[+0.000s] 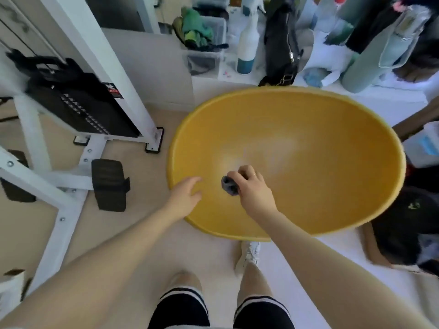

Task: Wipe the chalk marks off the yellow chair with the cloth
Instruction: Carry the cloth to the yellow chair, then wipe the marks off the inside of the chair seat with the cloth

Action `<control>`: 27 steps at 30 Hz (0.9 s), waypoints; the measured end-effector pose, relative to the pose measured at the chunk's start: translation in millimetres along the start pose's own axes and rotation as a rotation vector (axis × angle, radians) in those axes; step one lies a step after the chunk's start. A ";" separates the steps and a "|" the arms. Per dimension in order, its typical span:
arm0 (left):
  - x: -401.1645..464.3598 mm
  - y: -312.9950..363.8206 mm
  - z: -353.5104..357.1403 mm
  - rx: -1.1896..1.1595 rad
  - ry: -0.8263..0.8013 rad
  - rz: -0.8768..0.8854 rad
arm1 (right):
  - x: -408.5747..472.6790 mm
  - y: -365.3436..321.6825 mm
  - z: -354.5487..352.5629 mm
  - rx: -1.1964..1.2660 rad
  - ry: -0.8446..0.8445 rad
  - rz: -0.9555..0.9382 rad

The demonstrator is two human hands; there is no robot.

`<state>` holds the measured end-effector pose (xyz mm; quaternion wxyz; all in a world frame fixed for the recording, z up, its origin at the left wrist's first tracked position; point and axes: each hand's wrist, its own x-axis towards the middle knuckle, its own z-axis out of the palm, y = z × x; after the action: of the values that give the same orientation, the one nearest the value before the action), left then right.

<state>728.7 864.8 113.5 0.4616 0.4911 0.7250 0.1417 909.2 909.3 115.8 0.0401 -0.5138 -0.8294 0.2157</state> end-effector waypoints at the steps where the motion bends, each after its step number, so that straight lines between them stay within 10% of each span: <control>1: 12.7 -1.9 1.7 0.047 0.033 -0.027 | 15.9 10.9 1.2 -0.008 -0.045 -0.032; 12: 98.3 -74.2 21.8 0.311 0.391 -0.295 | 161.4 36.5 85.7 0.636 -0.206 0.233; 27: 108.3 -175.6 53.8 -0.444 0.286 0.009 | 214.1 1.5 211.9 0.743 0.163 0.105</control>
<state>660.2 859.0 -88.4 0.4501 0.3559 0.7319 0.3674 749.1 1028.9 -109.5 0.2784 -0.5216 -0.6612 0.4618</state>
